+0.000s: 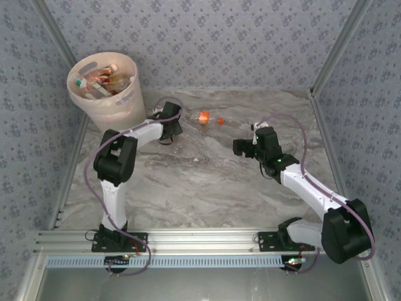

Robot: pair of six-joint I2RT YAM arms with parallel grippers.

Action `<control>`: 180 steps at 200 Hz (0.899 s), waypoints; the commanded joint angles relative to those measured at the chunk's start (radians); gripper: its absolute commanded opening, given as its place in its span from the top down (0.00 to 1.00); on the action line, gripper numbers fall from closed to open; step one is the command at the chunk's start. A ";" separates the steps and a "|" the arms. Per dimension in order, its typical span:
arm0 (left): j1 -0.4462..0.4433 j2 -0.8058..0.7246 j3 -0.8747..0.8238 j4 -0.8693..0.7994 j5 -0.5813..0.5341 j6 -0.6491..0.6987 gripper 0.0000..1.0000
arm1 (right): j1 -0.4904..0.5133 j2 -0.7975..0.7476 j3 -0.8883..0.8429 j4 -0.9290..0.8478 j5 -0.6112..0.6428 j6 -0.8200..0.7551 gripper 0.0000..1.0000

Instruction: Put the plastic bottles in the bin

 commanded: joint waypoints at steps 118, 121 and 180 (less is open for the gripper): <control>-0.023 -0.450 0.122 0.043 0.117 0.329 0.65 | -0.002 0.019 0.015 0.058 0.003 -0.014 0.00; -0.019 -0.451 0.137 0.038 0.112 0.328 0.65 | 0.000 0.019 0.016 0.059 0.004 -0.014 0.00; 0.077 -0.439 0.325 0.084 0.033 0.324 0.65 | 0.000 0.022 0.017 0.063 -0.001 -0.014 0.00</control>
